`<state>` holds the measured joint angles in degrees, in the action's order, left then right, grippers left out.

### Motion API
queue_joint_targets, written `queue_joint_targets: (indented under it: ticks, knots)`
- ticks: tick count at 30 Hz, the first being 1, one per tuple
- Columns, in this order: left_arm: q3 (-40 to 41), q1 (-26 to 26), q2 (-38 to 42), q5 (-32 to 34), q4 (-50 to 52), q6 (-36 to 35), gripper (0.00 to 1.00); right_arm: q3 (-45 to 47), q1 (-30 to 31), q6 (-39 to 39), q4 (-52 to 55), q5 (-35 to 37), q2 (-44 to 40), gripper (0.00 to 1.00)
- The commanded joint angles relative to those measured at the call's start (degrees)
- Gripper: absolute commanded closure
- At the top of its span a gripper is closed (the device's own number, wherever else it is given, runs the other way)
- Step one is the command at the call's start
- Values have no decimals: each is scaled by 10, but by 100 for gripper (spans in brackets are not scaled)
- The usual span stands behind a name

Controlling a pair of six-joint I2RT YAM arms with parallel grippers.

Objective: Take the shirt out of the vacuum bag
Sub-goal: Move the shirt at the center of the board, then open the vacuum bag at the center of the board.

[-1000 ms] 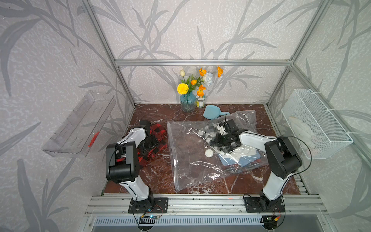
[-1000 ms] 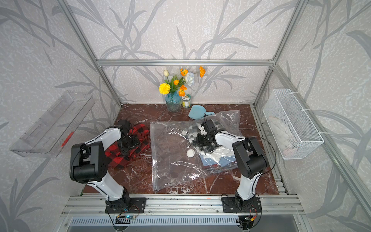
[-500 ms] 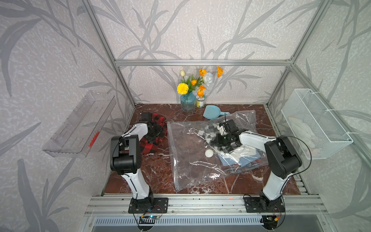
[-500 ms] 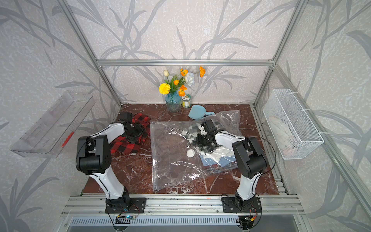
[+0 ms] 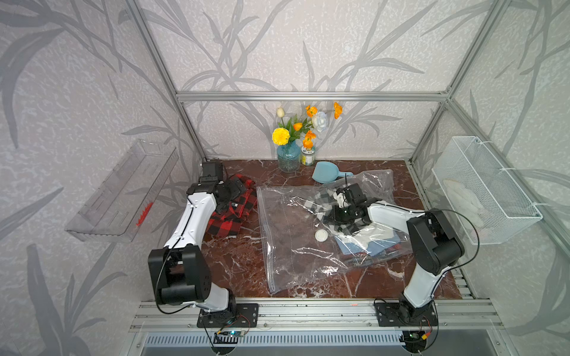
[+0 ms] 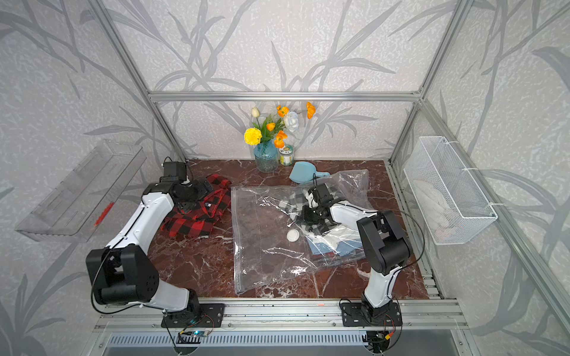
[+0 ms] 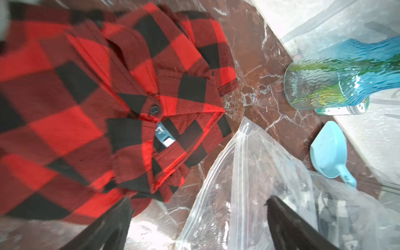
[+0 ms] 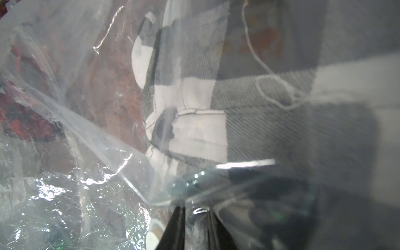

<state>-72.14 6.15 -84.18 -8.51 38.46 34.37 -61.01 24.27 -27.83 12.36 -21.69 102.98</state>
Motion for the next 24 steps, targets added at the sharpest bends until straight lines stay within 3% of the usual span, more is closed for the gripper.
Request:
queue_joint_targets:
  ticks: [1,5,8,13,17,21,24]
  knots:
    - [30,-6,39,22,64,-43,5,9,-3,12,52,14,-32,76]
    - [112,-41,106,-28,74,-21,7,1,-3,27,77,12,-84,72]
    - [187,-68,158,-63,63,15,16,-3,-3,39,107,16,-129,70]
    - [287,-100,222,-60,43,65,38,-4,-10,53,165,51,-220,62]
    - [329,-123,223,-53,23,83,54,-2,-37,58,199,88,-275,57]
    - [365,-147,197,-66,-44,104,63,9,-76,62,219,90,-298,55]
    - [388,-172,169,-106,-136,137,64,27,-94,62,222,81,-304,55]
